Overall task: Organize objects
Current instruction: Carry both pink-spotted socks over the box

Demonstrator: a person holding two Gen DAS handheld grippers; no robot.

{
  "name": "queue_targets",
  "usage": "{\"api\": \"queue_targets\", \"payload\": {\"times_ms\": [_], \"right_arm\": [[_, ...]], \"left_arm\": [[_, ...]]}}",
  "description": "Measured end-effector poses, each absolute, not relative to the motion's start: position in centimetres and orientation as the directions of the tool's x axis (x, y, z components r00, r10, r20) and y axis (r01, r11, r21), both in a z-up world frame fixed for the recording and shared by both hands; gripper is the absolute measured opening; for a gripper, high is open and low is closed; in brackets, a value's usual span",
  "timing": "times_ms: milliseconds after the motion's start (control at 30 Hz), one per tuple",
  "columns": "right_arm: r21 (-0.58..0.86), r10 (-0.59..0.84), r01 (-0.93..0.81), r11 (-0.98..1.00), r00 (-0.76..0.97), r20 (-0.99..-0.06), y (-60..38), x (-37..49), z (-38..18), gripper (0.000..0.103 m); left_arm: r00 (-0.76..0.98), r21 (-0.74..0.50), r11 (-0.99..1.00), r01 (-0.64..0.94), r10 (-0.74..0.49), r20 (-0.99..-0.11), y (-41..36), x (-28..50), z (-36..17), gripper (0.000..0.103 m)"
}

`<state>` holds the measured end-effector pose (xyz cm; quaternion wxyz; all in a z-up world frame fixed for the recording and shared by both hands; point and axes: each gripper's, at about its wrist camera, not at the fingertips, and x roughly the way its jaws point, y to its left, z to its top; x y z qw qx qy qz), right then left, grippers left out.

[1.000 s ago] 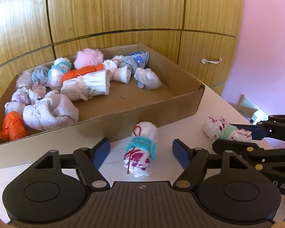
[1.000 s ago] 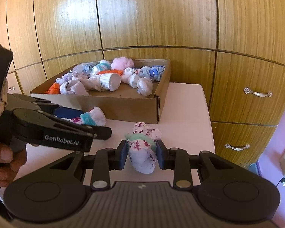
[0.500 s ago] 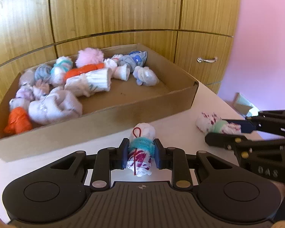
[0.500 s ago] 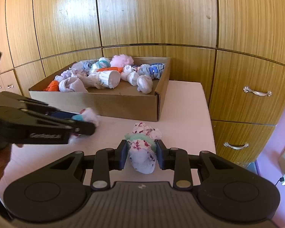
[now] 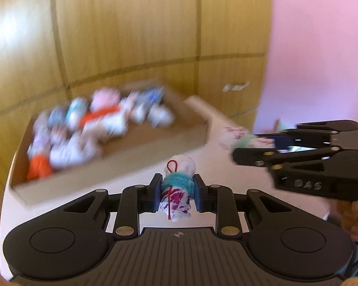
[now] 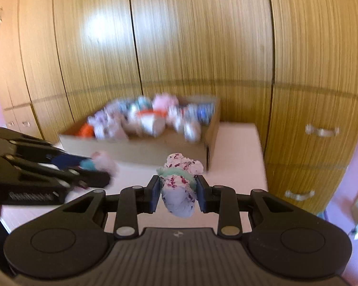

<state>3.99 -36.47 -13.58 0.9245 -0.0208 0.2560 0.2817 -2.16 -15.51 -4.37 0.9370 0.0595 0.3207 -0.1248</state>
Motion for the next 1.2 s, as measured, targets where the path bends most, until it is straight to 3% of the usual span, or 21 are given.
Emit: {"api": "queue_targets", "payload": {"times_ms": [200,400,567,833,1200], "right_arm": [[0.065,0.521,-0.544,0.837,0.756,-0.396,-37.9,5.7,-7.4,0.029],[0.002,0.532,-0.573,0.820,0.760,-0.374,-37.1,8.4,-4.6,0.029],[-0.005,0.556,-0.619,0.785,0.708,-0.435,-34.8,12.3,-5.5,0.029],[0.059,0.619,-0.721,0.690,0.546,-0.564,-31.1,17.0,-9.3,0.029],[0.052,0.604,-0.775,0.630,0.448,-0.659,-28.6,19.9,-13.4,0.029]], "left_arm": [[0.803,0.021,0.942,0.336,-0.275,-0.528,-17.6,0.1,1.5,0.034],[0.825,0.062,0.962,0.264,-0.192,-0.531,-14.9,4.2,3.0,0.034],[0.788,0.074,0.975,0.209,-0.123,-0.604,-12.4,8.0,1.3,0.034],[0.663,-0.024,0.979,0.203,-0.156,-0.733,-9.6,12.1,-3.3,0.034],[0.603,-0.001,0.978,0.210,-0.130,-0.787,-9.7,15.3,-6.7,0.035]]}}
